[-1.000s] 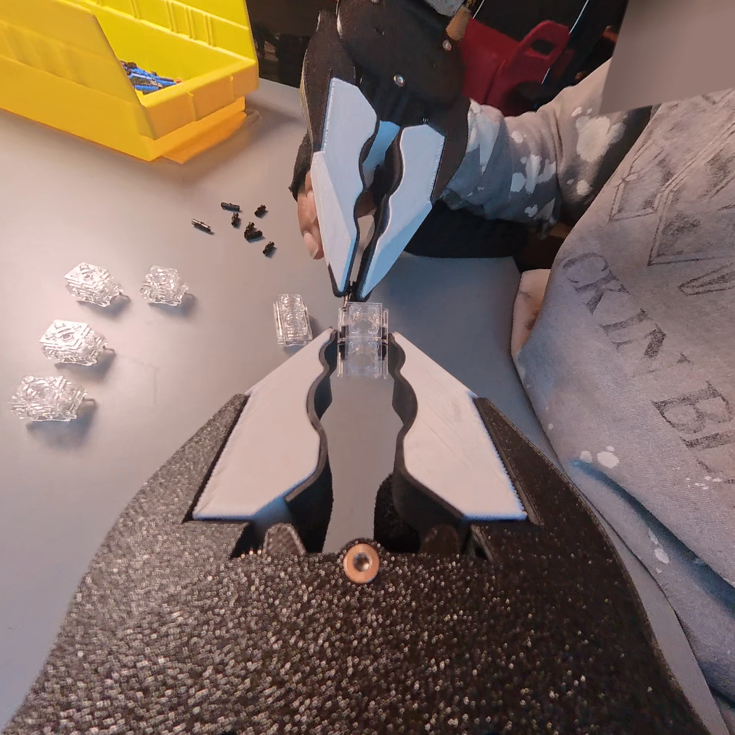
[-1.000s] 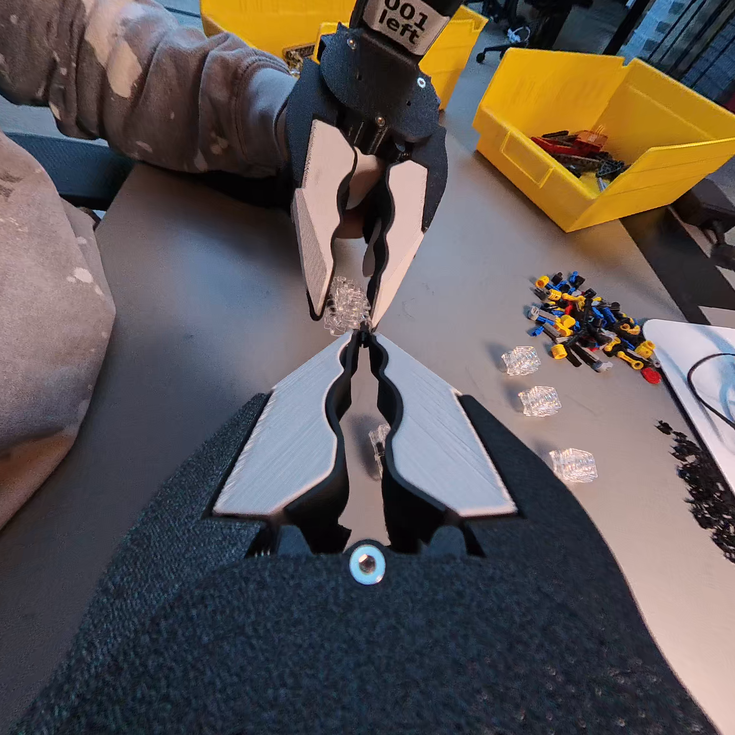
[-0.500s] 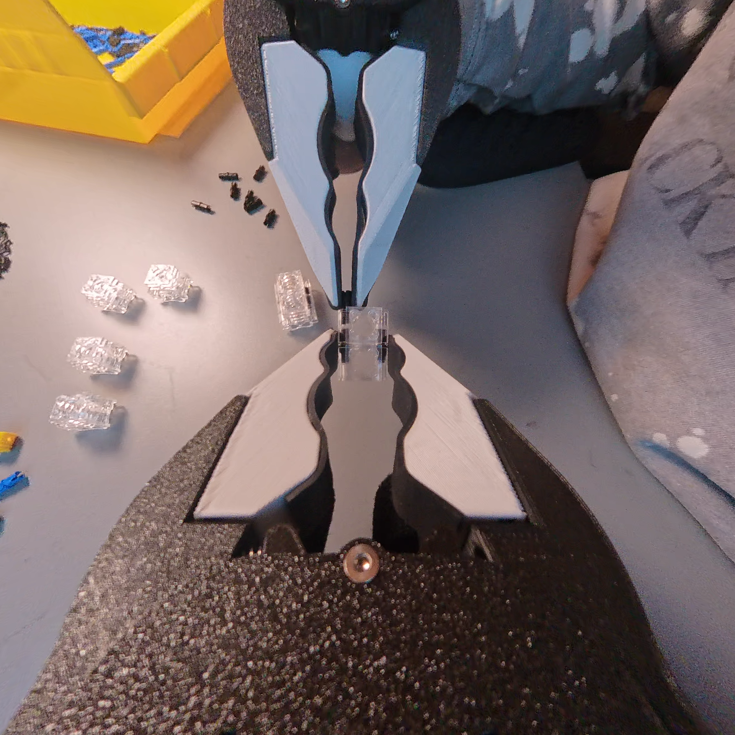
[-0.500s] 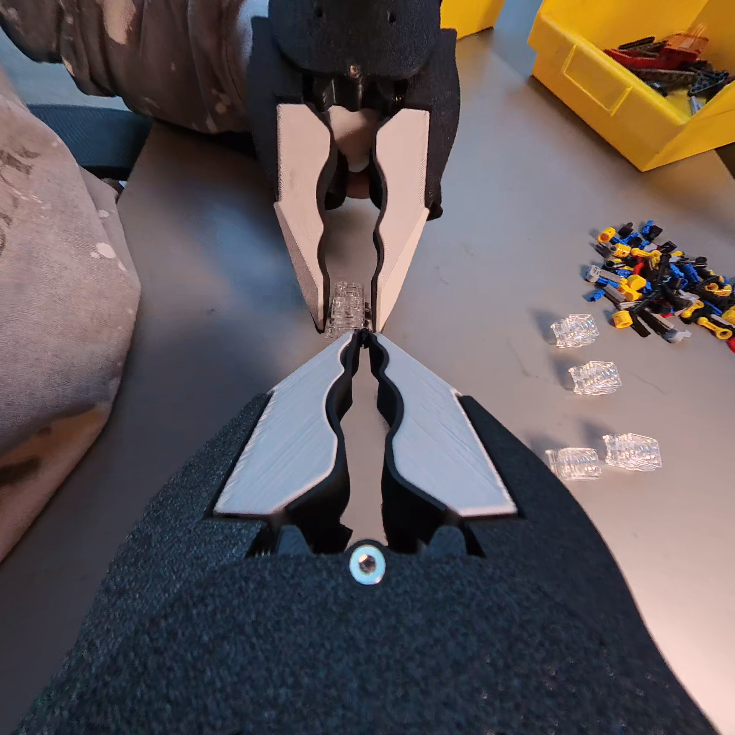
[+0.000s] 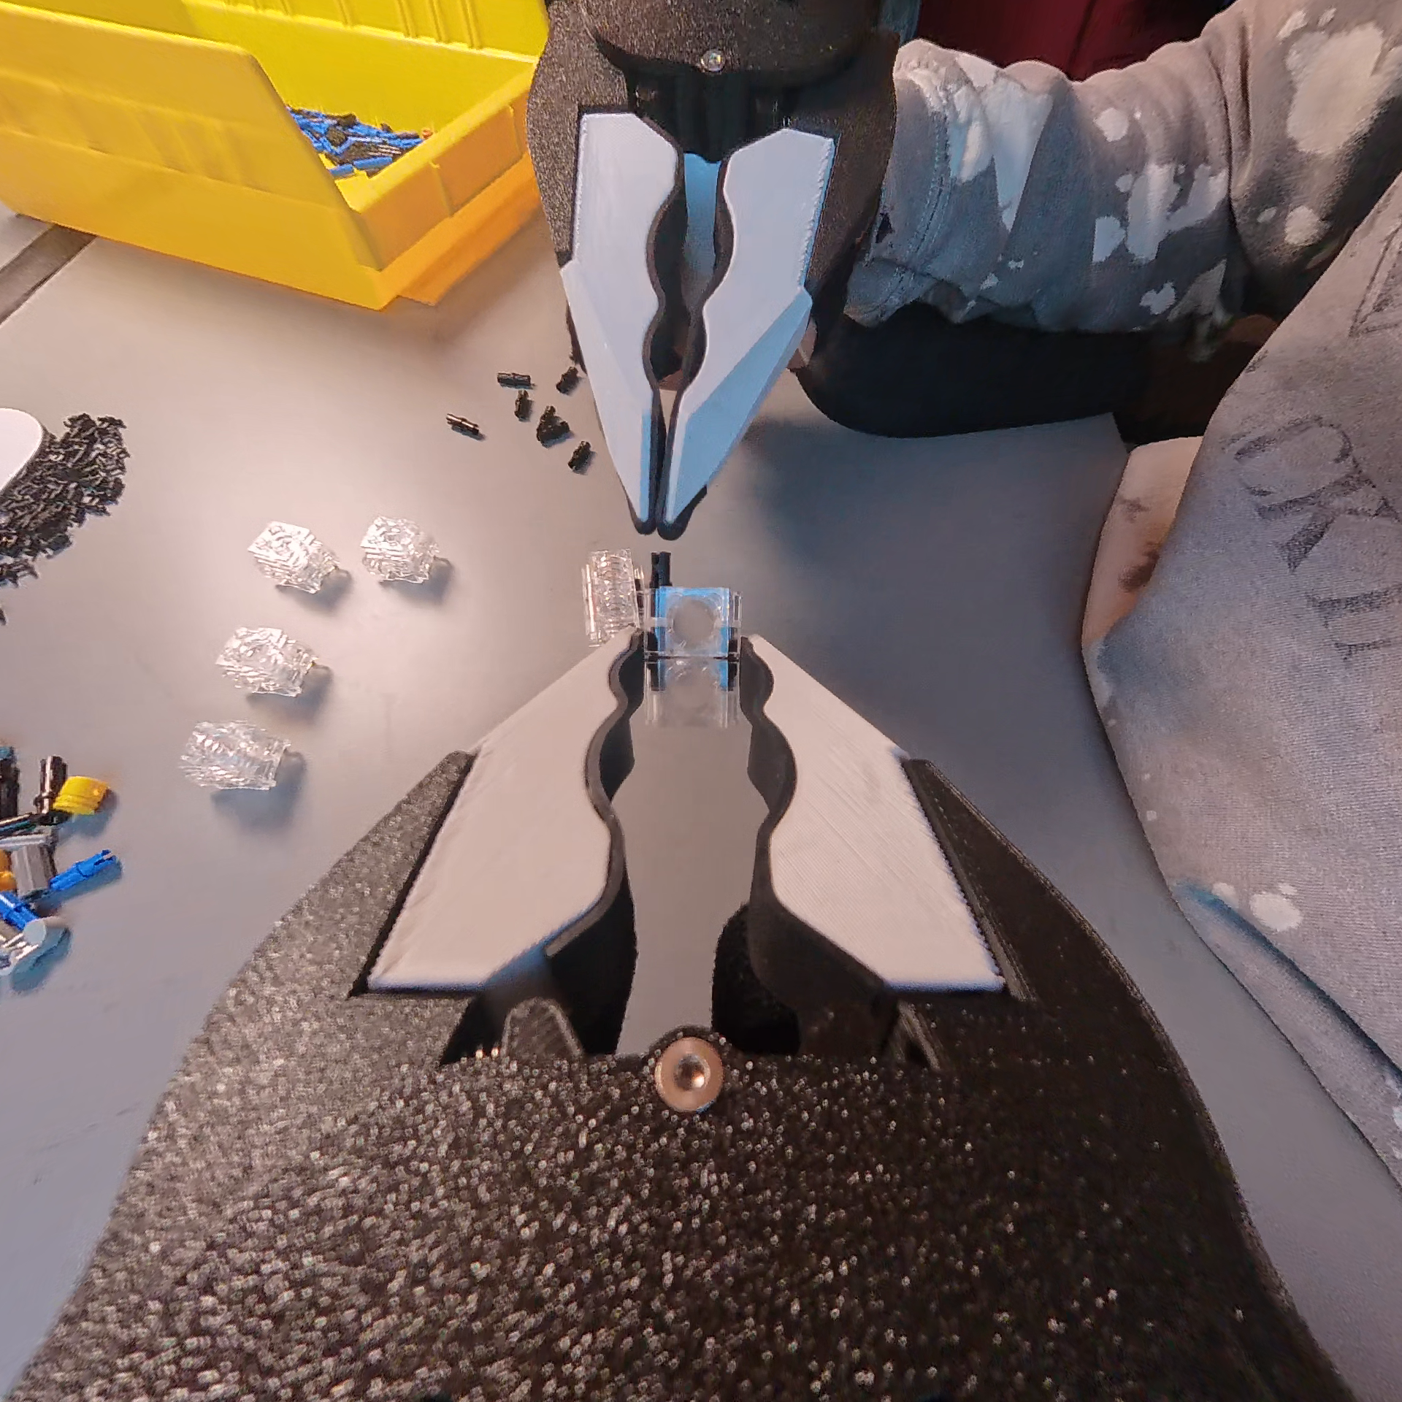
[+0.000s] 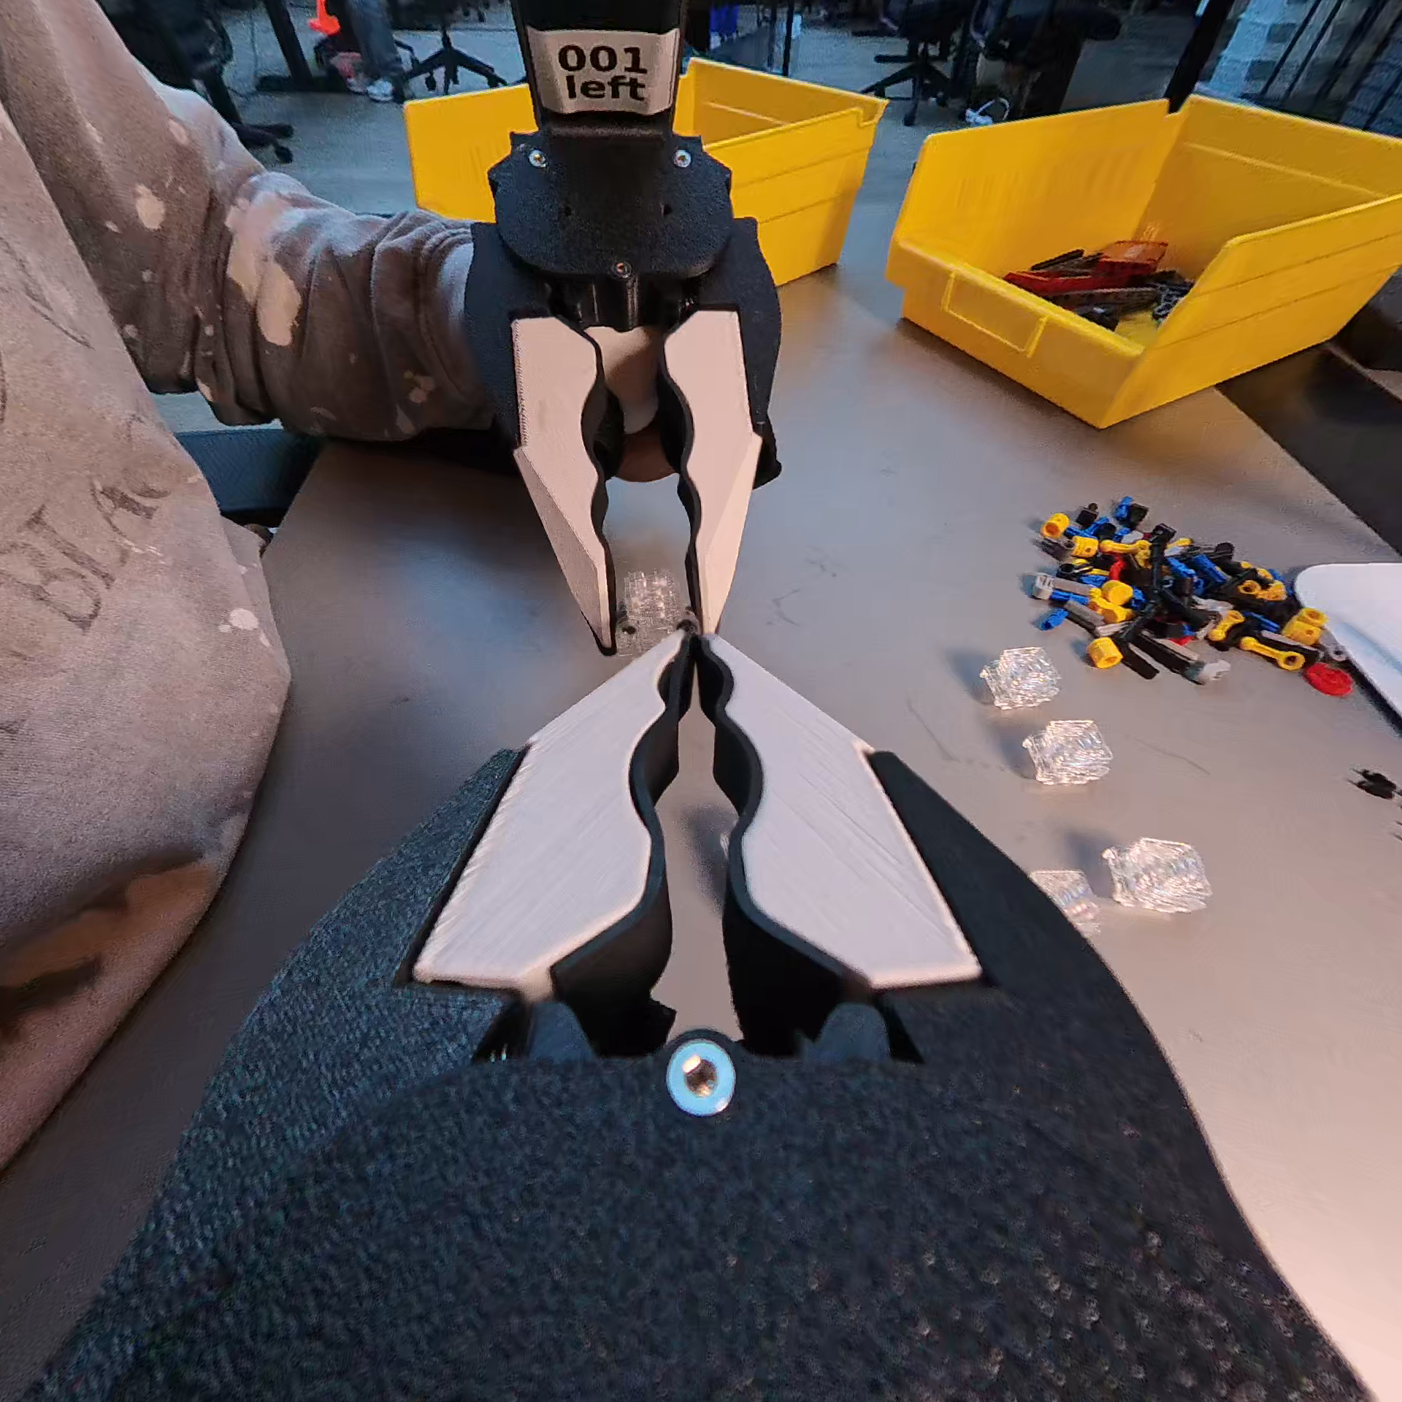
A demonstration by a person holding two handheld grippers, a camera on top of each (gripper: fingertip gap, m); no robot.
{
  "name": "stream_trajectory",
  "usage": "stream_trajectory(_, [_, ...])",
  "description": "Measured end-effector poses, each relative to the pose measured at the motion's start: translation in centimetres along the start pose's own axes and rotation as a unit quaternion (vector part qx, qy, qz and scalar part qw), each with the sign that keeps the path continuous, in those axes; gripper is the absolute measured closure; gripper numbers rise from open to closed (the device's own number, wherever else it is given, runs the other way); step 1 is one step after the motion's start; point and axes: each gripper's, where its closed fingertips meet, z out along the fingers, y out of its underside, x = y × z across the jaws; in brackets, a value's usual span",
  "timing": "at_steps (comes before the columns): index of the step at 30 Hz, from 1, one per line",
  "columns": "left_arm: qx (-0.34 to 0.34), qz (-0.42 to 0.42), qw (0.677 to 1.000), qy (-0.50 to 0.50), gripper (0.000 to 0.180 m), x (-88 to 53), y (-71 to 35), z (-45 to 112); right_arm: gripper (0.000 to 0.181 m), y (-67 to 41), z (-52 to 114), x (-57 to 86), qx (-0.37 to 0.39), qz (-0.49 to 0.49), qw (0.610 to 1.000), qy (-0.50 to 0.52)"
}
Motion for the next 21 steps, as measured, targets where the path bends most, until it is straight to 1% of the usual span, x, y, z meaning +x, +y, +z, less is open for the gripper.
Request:
stream_trajectory(3, [-0.013,0.011,1.000,0.000,0.158,0.3,0.4,0.3,0.181,0.5,0.4,-0.4,-0.014,-0.003,1.000,-0.009])
stream_trajectory(5, [-0.015,0.016,1.000,0.006,0.158,0.6,0.4,0.2,0.181,0.3,0.5,-0.8,-0.009,0.009,1.000,-0.023])
stream_trajectory(8, [-0.039,0.036,0.999,0.002,0.159,0.9,1.1,0.7,0.181,1.2,0.7,-1.3,-0.042,0.007,0.998,-0.035])
stream_trajectory(11, [-0.046,0.039,0.998,0.003,0.160,1.2,1.4,1.0,0.181,1.6,0.8,-1.6,-0.061,0.001,0.997,-0.037])
stream_trajectory(15, [-0.049,0.045,0.998,0.008,0.160,1.7,1.5,1.6,0.181,1.1,1.2,-2.2,-0.054,0.002,0.997,-0.048])
stream_trajectory(18, [-0.042,0.032,0.999,0.007,0.158,1.3,1.0,1.5,0.181,0.5,0.9,-1.5,-0.040,-0.009,0.999,-0.027])
stream_trajectory(20, [-0.033,0.013,0.999,0.006,0.158,0.7,0.3,0.9,0.181,-0.2,-0.2,0.6,-0.015,-0.012,1.000,0.023])
stream_trajectory(21, [-0.044,0.013,0.999,-0.006,0.158,0.2,0.6,0.6,0.180,-0.5,-1.2,1.8,-0.005,-0.007,0.999,0.045])
